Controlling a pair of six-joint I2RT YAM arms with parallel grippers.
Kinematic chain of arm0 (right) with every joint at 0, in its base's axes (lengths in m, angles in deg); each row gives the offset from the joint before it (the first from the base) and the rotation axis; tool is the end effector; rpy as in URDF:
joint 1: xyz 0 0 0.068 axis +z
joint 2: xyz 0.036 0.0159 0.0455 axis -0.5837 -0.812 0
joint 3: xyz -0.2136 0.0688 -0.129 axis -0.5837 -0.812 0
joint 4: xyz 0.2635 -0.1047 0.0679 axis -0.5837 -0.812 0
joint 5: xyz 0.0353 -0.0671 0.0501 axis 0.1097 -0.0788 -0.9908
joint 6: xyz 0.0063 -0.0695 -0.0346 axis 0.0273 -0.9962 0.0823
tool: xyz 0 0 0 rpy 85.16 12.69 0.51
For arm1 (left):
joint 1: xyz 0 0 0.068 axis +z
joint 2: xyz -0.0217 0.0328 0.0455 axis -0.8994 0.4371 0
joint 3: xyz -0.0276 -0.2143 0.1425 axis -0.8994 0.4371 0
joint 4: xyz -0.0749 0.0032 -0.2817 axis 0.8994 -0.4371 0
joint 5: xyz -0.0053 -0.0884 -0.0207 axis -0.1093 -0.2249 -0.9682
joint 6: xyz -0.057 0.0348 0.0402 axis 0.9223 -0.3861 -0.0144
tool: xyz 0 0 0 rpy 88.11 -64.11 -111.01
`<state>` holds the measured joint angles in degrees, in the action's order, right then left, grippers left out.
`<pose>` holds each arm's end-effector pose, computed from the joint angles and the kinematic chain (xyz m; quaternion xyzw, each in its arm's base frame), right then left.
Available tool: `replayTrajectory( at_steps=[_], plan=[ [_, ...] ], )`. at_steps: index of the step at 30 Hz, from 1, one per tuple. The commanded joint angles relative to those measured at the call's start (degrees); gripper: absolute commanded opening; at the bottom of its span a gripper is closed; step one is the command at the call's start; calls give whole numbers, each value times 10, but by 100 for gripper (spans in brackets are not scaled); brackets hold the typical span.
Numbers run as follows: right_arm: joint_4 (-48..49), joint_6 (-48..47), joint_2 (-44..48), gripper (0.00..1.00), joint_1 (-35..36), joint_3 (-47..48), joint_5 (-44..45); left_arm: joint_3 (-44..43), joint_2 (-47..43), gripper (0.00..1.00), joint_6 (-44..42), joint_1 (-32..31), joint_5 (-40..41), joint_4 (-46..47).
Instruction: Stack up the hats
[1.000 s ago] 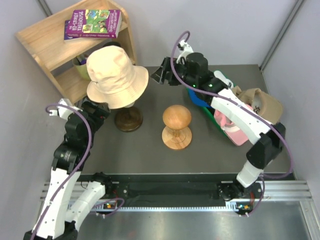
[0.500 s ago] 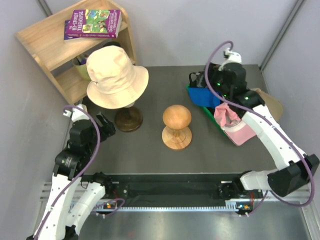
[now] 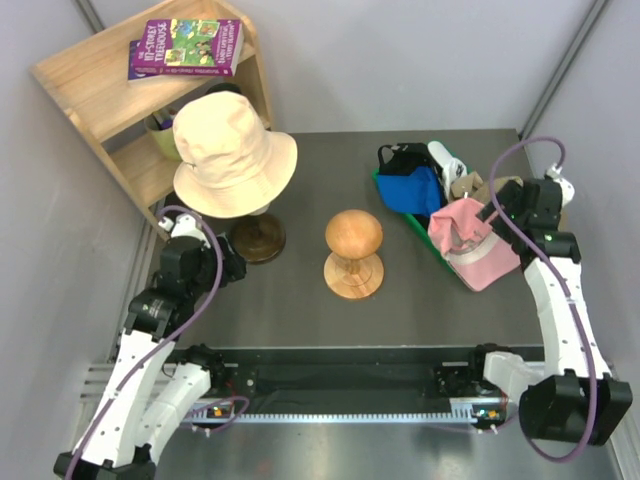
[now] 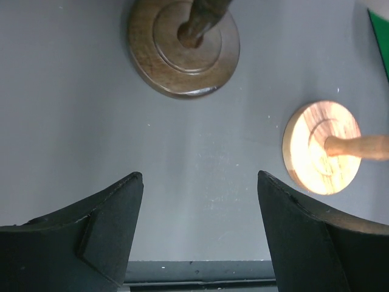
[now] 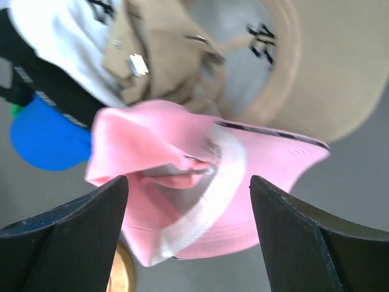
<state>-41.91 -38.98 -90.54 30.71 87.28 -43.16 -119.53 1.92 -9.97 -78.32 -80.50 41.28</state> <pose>0.2804 -0.0353 0.2956 0.3185 0.8357 0.0329 0.4463 0.1933 -0.0418 0.2852 -0.1490 0.8758 -0.1288 0.4406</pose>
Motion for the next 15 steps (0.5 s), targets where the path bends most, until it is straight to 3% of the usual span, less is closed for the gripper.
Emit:
replayTrajectory(
  at_steps=[1,15],
  plan=[
    [12,10,42,81,-44,-48,-52,11,9,80,-27,-2,-36,51],
    [138,15,-16,76,-56,-58,-82,48,51,79,-73,-46,2,126]
  ],
)
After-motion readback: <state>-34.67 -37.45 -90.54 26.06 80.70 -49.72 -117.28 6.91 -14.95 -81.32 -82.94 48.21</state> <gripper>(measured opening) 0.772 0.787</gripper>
